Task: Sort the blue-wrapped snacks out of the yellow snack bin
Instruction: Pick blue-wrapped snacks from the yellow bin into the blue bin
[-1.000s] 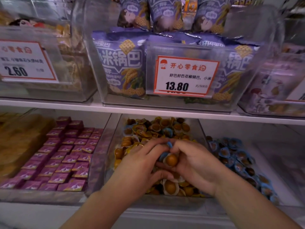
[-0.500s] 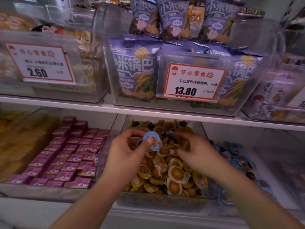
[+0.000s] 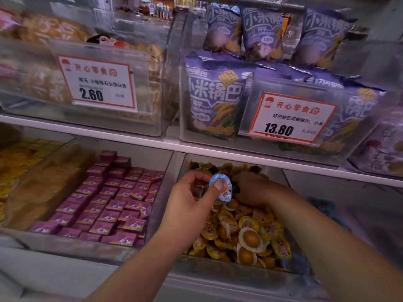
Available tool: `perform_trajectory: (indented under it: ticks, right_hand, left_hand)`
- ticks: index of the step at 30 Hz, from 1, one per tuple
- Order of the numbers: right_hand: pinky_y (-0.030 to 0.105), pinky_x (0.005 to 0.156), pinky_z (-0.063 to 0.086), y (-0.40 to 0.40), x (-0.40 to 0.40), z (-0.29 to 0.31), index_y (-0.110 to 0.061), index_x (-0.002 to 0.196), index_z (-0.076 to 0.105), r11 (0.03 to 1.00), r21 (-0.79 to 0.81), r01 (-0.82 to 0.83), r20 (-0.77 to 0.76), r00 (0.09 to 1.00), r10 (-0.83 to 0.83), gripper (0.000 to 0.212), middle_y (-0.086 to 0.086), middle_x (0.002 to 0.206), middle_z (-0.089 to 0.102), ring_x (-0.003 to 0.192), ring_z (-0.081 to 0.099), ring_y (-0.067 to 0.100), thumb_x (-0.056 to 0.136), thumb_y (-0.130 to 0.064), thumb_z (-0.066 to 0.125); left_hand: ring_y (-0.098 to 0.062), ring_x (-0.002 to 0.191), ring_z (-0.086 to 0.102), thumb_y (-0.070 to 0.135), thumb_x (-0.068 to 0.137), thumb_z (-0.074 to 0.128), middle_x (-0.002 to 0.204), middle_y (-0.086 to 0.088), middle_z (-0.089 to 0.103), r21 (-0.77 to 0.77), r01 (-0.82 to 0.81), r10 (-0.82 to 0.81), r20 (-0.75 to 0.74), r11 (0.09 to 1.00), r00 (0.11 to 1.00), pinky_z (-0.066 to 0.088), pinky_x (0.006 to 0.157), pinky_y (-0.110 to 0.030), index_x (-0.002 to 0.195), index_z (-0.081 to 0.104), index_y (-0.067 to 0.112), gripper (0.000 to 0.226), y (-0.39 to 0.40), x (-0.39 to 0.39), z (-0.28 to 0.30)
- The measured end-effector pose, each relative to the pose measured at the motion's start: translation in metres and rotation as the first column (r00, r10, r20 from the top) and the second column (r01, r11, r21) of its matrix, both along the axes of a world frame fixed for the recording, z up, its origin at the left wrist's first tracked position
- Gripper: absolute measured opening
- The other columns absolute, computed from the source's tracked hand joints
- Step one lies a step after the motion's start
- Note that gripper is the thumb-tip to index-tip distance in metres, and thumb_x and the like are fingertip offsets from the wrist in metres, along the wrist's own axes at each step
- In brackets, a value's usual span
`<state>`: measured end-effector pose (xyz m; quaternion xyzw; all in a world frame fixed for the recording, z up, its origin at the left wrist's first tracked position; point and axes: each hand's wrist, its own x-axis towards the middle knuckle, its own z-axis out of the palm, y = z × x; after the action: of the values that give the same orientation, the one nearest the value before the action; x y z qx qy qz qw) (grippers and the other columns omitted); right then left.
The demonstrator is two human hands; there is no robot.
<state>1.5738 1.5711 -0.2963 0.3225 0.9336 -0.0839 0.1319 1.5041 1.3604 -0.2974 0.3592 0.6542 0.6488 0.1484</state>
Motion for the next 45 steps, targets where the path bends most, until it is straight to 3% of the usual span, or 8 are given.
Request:
perform_trajectory:
  ticks: [7,11,14,21,31,37,41,45]
  right_hand:
    - [0.032,0.089,0.052,-0.004,0.015,0.012,-0.027,0.114,0.068,0.962,-0.230,0.144,-0.357,0.908,-0.221,0.026,0.001,0.121,0.067,0.106,0.063,0.020,0.089,-0.031,0.067]
    - [0.039,0.083,0.059,-0.032,0.044,0.024,-0.016,0.106,0.069,0.759,-0.632,0.158,-0.636,0.453,-0.624,0.012,0.010,0.107,0.074,0.091,0.072,0.025,0.095,-0.020,0.065]
    - [0.035,0.061,0.060,-0.063,0.072,0.035,0.002,0.110,0.066,0.388,-0.891,-0.237,-0.437,0.216,-0.873,0.019,0.020,0.095,0.075,0.078,0.074,0.029,0.095,0.000,0.056]
    - [0.035,0.058,0.056,-0.114,0.111,0.035,-0.005,0.113,0.072,-0.214,-0.833,-0.511,-0.090,0.506,-0.858,0.044,0.013,0.090,0.070,0.074,0.068,0.026,0.095,-0.039,0.051]
    - [0.018,0.036,0.040,-0.083,0.152,0.040,-0.011,0.098,0.074,0.209,-0.877,-0.432,-0.310,0.178,-0.934,0.029,0.014,0.084,0.070,0.066,0.070,0.022,0.070,-0.020,0.076]
    - [0.030,0.056,0.057,-0.007,0.191,0.015,-0.007,0.108,0.066,0.243,-0.944,-0.222,-0.245,-0.021,-0.969,0.017,0.012,0.094,0.069,0.092,0.070,0.031,0.092,-0.011,0.062]
    - [0.030,0.091,0.048,0.032,0.198,0.001,-0.012,0.130,0.059,0.273,-0.936,-0.222,-0.287,0.035,-0.957,0.034,0.009,0.124,0.061,0.108,0.058,0.018,0.100,-0.022,0.048]
    - [0.022,0.103,0.044,0.036,0.189,-0.008,-0.024,0.113,0.070,0.606,-0.783,0.138,-0.576,0.204,-0.792,0.024,-0.001,0.128,0.066,0.122,0.057,0.013,0.099,-0.018,0.052]
  left_hand:
    - [-0.003,0.071,0.063,0.040,0.086,0.073,0.078,0.017,0.068,-0.007,-0.005,0.005,-0.025,1.000,1.000,0.044,0.055,-0.014,0.092,0.065,0.033,0.011,0.000,0.000,-0.001]
    - [-0.002,0.067,0.060,0.040,0.086,0.072,0.074,0.014,0.066,-0.001,-0.027,0.027,-0.026,1.000,0.999,0.042,0.054,-0.014,0.092,0.065,0.033,0.012,0.004,0.003,-0.003]
    - [-0.002,0.066,0.060,0.044,0.085,0.071,0.072,0.016,0.066,0.012,-0.059,0.059,-0.009,0.998,0.998,0.043,0.054,-0.019,0.092,0.064,0.031,0.017,0.008,0.009,-0.002]
    - [0.002,0.095,0.063,0.050,0.088,0.063,0.100,0.024,0.065,0.069,0.007,0.016,-0.328,0.998,0.945,0.049,0.076,-0.014,0.102,0.059,0.042,0.017,0.014,0.057,0.003]
    - [-0.007,0.150,0.019,0.051,0.102,0.031,0.161,0.016,0.026,-0.182,0.253,-0.308,-0.665,0.950,0.680,0.028,0.118,-0.043,0.153,0.031,0.033,0.054,0.035,0.083,-0.009]
    - [-0.017,0.133,0.048,0.053,0.098,0.033,0.143,0.011,0.050,-0.294,0.076,-0.260,-0.661,0.953,0.704,0.041,0.107,-0.047,0.136,0.055,0.029,0.050,0.035,0.065,-0.010]
    - [-0.025,0.118,0.059,0.048,0.094,0.038,0.133,0.004,0.059,-0.345,-0.041,-0.222,-0.687,0.938,0.692,0.048,0.096,-0.049,0.125,0.064,0.026,0.046,0.033,0.045,-0.009]
    - [-0.027,0.107,0.065,0.039,0.093,0.044,0.120,0.001,0.068,-0.316,-0.133,-0.170,-0.767,0.939,0.619,0.048,0.092,-0.048,0.113,0.071,0.021,0.038,0.026,0.029,-0.007]
